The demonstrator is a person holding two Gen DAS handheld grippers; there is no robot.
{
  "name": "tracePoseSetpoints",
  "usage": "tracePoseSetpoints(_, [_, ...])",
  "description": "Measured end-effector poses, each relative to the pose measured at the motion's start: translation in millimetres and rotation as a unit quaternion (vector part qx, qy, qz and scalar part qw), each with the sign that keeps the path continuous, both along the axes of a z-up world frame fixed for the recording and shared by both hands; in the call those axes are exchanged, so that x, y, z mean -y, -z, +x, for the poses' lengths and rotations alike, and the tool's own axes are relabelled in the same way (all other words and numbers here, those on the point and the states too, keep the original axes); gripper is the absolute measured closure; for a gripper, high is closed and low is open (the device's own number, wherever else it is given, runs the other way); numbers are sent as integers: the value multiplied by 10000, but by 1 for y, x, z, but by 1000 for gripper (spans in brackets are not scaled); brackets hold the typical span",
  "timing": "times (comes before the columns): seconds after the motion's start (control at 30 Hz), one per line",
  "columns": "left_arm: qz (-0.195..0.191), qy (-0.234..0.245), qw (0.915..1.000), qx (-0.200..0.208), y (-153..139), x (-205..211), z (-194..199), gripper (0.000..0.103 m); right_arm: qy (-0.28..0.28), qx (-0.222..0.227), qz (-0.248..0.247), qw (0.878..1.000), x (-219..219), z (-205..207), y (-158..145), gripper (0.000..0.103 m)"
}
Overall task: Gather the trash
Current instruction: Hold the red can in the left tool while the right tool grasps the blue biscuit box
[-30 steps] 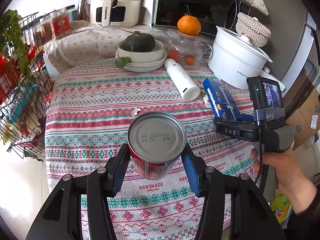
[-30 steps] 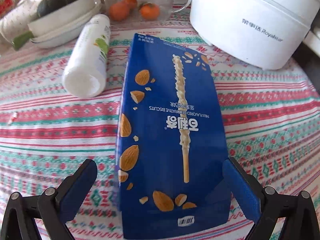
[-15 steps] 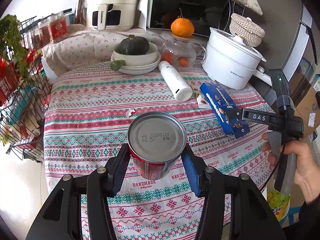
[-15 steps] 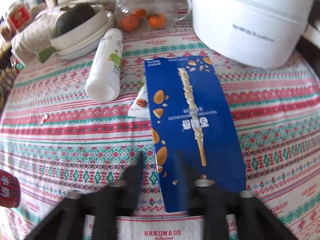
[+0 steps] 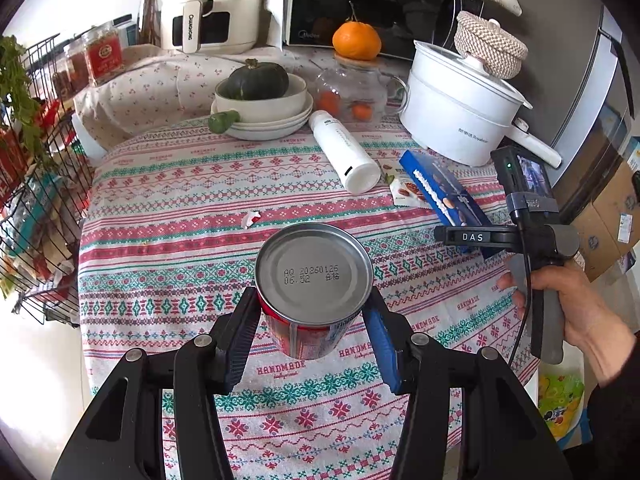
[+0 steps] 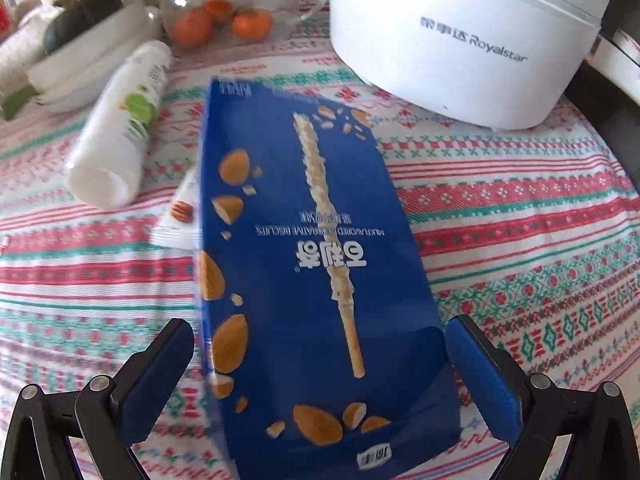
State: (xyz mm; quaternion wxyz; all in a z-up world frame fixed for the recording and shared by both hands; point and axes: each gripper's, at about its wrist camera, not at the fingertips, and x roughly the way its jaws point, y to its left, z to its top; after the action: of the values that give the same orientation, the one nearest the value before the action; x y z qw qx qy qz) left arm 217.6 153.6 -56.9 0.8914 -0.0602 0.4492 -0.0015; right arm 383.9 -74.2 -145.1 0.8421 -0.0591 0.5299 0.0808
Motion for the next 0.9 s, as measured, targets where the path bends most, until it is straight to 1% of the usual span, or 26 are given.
tracePoseSetpoints(0.07, [5, 20, 10000, -5, 0, 1, 0, 48, 172, -462, 206, 9986, 11, 9, 14, 0])
tracePoseSetpoints(0.1, [14, 34, 10000, -8, 0, 2, 0, 48, 192, -265, 184, 9993, 14, 9, 12, 0])
tracePoseSetpoints(0.13, [28, 47, 10000, -9, 1, 3, 0, 48, 233, -225, 223, 9992, 17, 10, 12, 0])
tracePoseSetpoints(0.17, [42, 58, 10000, -12, 1, 3, 1, 48, 299, -281, 345, 9986, 22, 11, 13, 1])
tracePoseSetpoints(0.2, [53, 74, 10000, -15, 1, 5, 1, 48, 290, -201, 440, 9984, 26, 10, 11, 2])
tracePoseSetpoints(0.3, [123, 126, 9998, 10, 0, 9, 1, 48, 223, -150, 768, 9967, 36, 8, 6, 6])
tracePoseSetpoints(0.37, [133, 165, 9998, 27, -1, 13, 0, 48, 166, 26, 922, 9956, 43, 1, -1, 8])
tracePoseSetpoints(0.47, [131, 250, 9996, 78, -4, 21, -4, 48, 43, 125, 1064, 9942, 47, -10, -16, 10])
tracePoseSetpoints(0.53, [115, 315, 9994, 126, -8, 28, -7, 48, -5, 206, 1065, 9941, 55, -22, -28, 11])
tracePoseSetpoints(0.57, [97, 352, 9992, 149, -10, 32, -9, 48, -31, 240, 1073, 9939, 59, -28, -34, 14])
tracePoseSetpoints(0.67, [3, 462, 9988, 184, -13, 44, -15, 48, -30, 272, 1091, 9937, 71, -45, -52, 16])
tracePoseSetpoints(0.7, [-54, 483, 9986, 192, -15, 48, -18, 48, -77, 270, 1060, 9940, 76, -52, -55, 51])
tracePoseSetpoints(0.73, [-126, 502, 9985, 196, -16, 51, -20, 48, -141, 120, 1041, 9944, 76, -53, -54, 69])
tracePoseSetpoints(0.77, [-204, 524, 9982, 195, -17, 55, -22, 48, -86, 6, 1059, 9943, 81, -57, -54, 73])
tracePoseSetpoints(0.8, [-276, 559, 9979, 193, -18, 59, -24, 48, -60, -13, 1051, 9944, 87, -63, -55, 76])
tracePoseSetpoints(0.9, [-366, 644, 9970, 220, -22, 71, -33, 48, -123, 73, 982, 9951, 103, -85, -63, 77])
